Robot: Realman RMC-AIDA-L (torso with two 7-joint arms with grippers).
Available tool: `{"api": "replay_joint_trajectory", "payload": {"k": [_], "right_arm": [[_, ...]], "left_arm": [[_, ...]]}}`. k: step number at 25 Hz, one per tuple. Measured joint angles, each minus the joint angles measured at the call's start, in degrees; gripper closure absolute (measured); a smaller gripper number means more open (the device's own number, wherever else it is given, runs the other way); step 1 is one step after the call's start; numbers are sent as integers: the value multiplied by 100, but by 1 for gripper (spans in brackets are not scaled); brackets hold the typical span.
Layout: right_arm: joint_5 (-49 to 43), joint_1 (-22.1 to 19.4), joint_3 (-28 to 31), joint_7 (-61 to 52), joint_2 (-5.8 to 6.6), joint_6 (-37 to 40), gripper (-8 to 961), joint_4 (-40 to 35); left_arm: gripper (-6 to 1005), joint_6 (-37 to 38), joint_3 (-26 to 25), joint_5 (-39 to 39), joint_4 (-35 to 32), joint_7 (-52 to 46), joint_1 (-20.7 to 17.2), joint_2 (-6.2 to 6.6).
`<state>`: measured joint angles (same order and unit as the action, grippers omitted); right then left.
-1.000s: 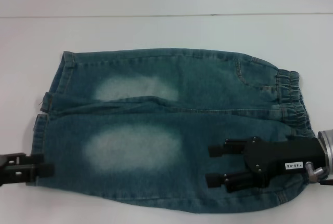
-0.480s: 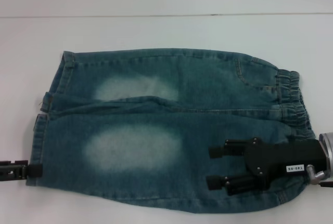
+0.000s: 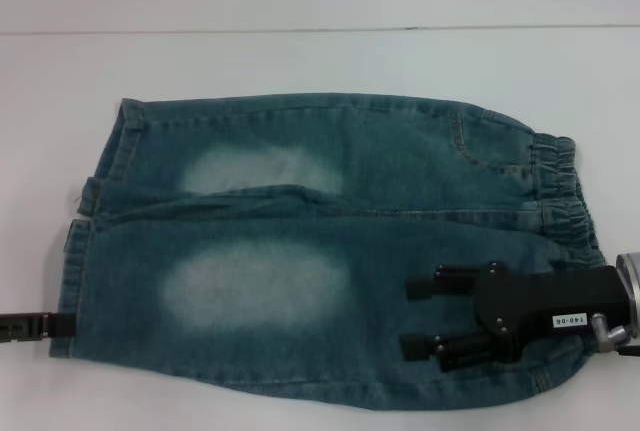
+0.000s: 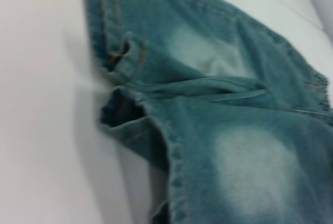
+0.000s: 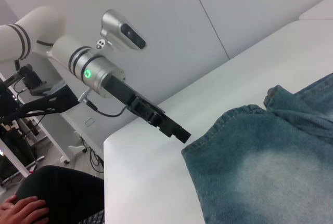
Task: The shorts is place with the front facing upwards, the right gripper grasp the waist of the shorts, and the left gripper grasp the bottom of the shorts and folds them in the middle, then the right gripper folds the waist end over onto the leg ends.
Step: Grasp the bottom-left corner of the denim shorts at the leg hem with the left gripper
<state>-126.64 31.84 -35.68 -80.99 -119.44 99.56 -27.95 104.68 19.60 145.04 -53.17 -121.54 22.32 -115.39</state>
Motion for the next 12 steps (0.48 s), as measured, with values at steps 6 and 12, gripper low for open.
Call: {"api": "replay_joint_trajectory", "payload": {"k": [6,12], "right_arm": [[0,19,0,4,0,-4,12,-1],[-1,23,0,5,0,-7,13,-1]], "left_arm": [[192,-113,-1,48,0,-122,17,-5],[192,-152,67,51,0,-126,18,-53]]}}
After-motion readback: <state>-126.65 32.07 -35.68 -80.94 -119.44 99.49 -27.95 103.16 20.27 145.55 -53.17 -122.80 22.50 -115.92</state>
